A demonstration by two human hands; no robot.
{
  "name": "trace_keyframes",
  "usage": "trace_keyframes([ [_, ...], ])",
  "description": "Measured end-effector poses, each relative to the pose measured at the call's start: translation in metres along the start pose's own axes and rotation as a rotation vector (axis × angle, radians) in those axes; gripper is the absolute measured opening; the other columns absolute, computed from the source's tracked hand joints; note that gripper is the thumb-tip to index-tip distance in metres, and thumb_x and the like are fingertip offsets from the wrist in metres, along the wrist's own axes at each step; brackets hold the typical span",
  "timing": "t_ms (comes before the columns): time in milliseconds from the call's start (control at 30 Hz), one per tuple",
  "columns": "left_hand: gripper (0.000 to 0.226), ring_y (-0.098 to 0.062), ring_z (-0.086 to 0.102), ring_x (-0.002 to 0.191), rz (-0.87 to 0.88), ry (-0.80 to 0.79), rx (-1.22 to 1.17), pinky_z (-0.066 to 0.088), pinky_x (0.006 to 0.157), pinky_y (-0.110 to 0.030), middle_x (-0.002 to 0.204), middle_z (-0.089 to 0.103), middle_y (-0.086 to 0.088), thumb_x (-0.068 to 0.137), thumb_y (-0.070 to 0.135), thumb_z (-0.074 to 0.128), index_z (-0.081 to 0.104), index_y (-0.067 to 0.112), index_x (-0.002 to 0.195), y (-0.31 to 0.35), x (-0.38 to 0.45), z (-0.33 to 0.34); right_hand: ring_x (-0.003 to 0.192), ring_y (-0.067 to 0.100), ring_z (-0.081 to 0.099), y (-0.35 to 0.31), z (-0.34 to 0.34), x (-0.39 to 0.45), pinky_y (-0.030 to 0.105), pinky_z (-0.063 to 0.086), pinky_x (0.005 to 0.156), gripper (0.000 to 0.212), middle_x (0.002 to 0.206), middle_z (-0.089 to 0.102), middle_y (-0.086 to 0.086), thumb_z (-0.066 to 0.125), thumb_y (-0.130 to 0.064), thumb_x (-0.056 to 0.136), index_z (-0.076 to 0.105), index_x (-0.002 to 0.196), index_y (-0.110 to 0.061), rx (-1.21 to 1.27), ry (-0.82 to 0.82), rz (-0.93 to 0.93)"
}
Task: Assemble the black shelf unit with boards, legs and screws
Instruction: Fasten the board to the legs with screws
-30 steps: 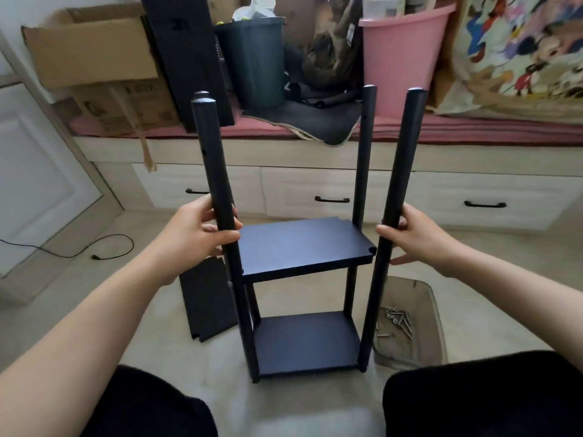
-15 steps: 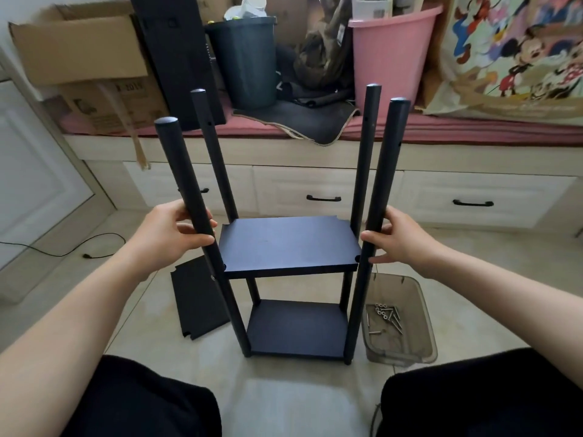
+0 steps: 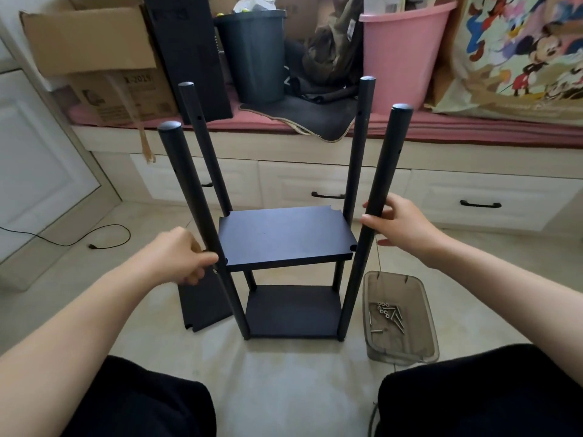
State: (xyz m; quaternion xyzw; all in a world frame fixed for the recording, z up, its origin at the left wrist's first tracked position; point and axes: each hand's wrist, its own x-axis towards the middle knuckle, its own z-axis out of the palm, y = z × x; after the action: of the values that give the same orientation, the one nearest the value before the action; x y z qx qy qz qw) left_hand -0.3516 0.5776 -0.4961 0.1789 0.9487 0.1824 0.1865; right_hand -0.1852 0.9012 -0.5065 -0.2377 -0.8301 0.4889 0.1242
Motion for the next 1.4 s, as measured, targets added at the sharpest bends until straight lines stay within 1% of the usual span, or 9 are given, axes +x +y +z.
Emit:
trace_keyframes([
  [67,0.030,-0.015,0.075,0.066,-0.053,-0.215,0.051,0.061,0.062,-0.027,0.070,0.077,0.000,0.097,0.036,0.066,0.069,0.006,0.092,0.006,-0.003,0.006,0.100,0.020,0.067,-0.007,-0.003,0.000,0.047,0.059,0.085,0.017,0.102,0.071,0.000,0.062,-0.029,0.095,0.055,0.110,-0.033,0.025,0.039,-0.039],
  [133,0.024,-0.015,0.076,0.068,0.018,-0.275,0.022,0.062,0.067,-0.030,0.073,0.077,-0.001,0.097,0.031,0.066,0.069,0.007,0.093,0.018,-0.004,0.015,0.099,0.021,0.068,-0.011,-0.004,0.000,0.047,0.059,0.083,0.020,0.101,0.071,0.002,0.061,-0.030,0.095,0.053,0.113,-0.030,0.046,0.072,-0.066],
  [233,0.014,-0.011,0.074,0.068,0.231,-0.144,0.022,0.062,0.073,-0.031,0.079,0.076,0.002,0.095,0.025,0.066,0.071,0.013,0.090,0.045,0.000,0.037,0.096,0.021,0.069,-0.014,-0.003,-0.001,0.046,0.060,0.081,0.019,0.100,0.070,0.002,0.061,-0.027,0.096,0.053,0.113,-0.030,0.064,0.089,-0.089],
  [300,0.012,-0.013,0.071,0.091,0.362,0.011,0.138,0.058,0.083,-0.033,0.099,0.073,0.006,0.096,0.024,0.062,0.070,0.019,0.103,0.066,0.007,0.057,0.097,0.021,0.069,-0.015,-0.001,-0.001,0.046,0.061,0.080,0.017,0.101,0.069,0.003,0.060,-0.023,0.097,0.054,0.109,-0.033,0.062,0.092,-0.105],
  [467,0.064,-0.028,0.033,0.140,0.638,0.192,0.506,0.035,0.111,-0.037,0.153,0.038,-0.004,0.094,0.008,0.056,0.033,0.017,0.152,0.107,0.034,0.127,0.104,0.019,0.066,-0.014,0.000,-0.003,0.048,0.059,0.085,0.025,0.104,0.067,-0.001,0.060,-0.021,0.097,0.051,0.098,-0.044,0.053,0.098,-0.129],
  [600,0.091,-0.038,0.000,0.155,0.648,0.206,0.674,0.009,0.125,-0.050,0.169,0.000,-0.011,0.093,0.006,0.058,-0.002,0.011,0.161,0.117,0.058,0.161,0.096,0.015,0.068,-0.009,0.000,-0.001,0.048,0.058,0.085,0.024,0.097,0.070,-0.004,0.062,-0.019,0.096,0.052,0.097,-0.041,0.037,0.105,-0.142],
  [800,0.099,-0.043,-0.001,0.154,0.607,0.212,0.720,0.013,0.121,-0.060,0.168,-0.005,-0.018,0.092,0.000,0.063,-0.011,0.003,0.158,0.120,0.085,0.173,0.096,0.013,0.068,-0.006,0.000,0.004,0.045,0.059,0.086,0.029,0.096,0.067,-0.007,0.064,-0.019,0.095,0.049,0.100,-0.043,0.013,0.091,-0.148],
  [1267,0.094,-0.047,0.003,0.152,0.772,0.278,0.851,0.016,0.115,-0.071,0.167,0.001,-0.024,0.091,-0.013,0.056,-0.010,-0.001,0.156,0.103,0.068,0.175,0.093,0.016,0.070,-0.006,-0.005,0.004,0.035,0.062,0.077,0.036,0.099,0.071,0.001,0.063,-0.020,0.096,0.050,0.128,-0.026,0.081,0.059,-0.081],
  [1400,0.085,-0.032,0.056,0.133,0.837,0.424,0.935,0.055,0.096,-0.053,0.147,0.056,-0.010,0.070,0.014,0.087,0.051,0.010,0.146,0.100,0.056,0.170,0.091,0.015,0.071,-0.004,-0.002,0.001,0.027,0.061,0.071,0.033,0.097,0.072,0.000,0.064,-0.018,0.095,0.051,0.122,-0.030,0.089,0.046,-0.108],
])
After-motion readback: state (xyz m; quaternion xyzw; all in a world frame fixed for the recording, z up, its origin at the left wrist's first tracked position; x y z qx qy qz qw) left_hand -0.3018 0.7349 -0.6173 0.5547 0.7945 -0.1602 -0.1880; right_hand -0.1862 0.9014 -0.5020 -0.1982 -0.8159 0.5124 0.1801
